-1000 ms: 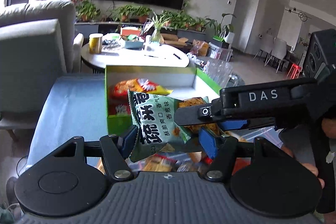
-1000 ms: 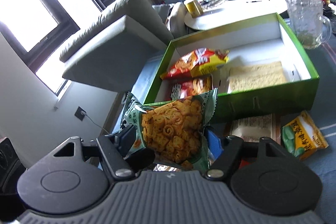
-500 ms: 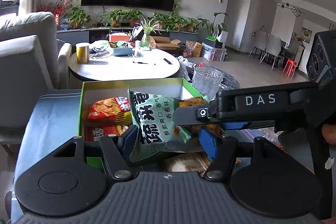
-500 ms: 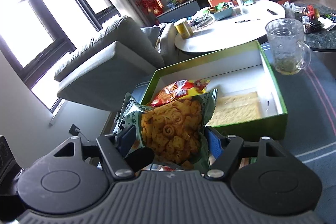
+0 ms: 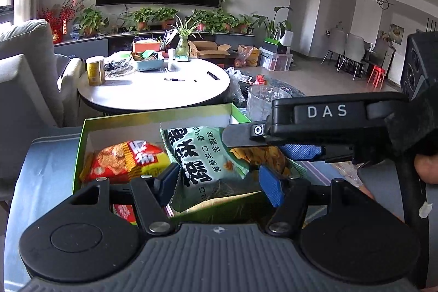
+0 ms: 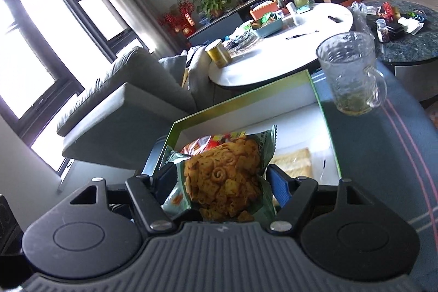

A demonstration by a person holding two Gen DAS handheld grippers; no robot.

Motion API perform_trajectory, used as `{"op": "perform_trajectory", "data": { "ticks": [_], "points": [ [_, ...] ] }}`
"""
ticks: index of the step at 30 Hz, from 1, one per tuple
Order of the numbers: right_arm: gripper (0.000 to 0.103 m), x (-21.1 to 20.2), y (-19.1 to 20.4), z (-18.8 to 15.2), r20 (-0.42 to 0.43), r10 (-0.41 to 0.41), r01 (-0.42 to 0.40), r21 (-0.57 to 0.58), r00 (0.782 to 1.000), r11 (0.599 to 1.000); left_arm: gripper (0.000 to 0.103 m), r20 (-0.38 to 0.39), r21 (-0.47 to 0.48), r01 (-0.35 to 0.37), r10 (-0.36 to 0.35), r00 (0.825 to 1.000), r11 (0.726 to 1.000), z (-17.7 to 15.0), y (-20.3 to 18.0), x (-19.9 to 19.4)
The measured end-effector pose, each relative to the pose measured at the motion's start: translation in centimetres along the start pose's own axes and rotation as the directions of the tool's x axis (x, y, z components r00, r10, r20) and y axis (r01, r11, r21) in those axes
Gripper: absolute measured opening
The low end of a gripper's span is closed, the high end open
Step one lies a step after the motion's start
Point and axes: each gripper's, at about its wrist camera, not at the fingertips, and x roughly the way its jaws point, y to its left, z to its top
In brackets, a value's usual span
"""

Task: Organize snacks
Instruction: 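Carry the green snack bag into the box and open the right tool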

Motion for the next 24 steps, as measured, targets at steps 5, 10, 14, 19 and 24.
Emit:
{"op": "perform_trajectory", "data": {
  "ticks": [5, 10, 14, 19, 24],
  "points": [
    [0.065, 1.2, -0.8, 0.9, 0.007, -0.007, 0.007, 0.010, 1.000, 1.000, 0.060, -0.020, 0.008, -0.021, 0.021, 1.000, 1.000, 0.6, 0.1, 1.9],
    [0.065, 2.5, -1.5, 1.7, 0.002, -0.015, 0.015, 0.021, 1.000, 1.000, 0.060, -0.036, 0.010, -0.032, 0.033, 0.999, 0.999, 1.1, 0.4, 3.7],
    [0.065, 3.4, -2.0, 2.2, 0.000, -0.028, 0.028, 0.025, 1.000, 0.999, 0.060, -0.051, 0.010, -0.037, 0.037, 0.998, 0.999, 1.2, 0.7, 5.0],
    [0.065, 4.7, -2.6, 2.7, -0.009, -0.041, 0.042, 0.032, 0.999, 0.999, 0.060, -0.063, 0.002, -0.041, 0.041, 0.997, 0.999, 1.3, 1.2, 6.4],
    [0.065, 5.8, -3.0, 2.7, -0.027, -0.053, 0.054, 0.037, 0.998, 0.998, 0.060, -0.072, 0.002, -0.049, 0.049, 0.996, 0.999, 1.5, 1.4, 7.4]
  ]
}}
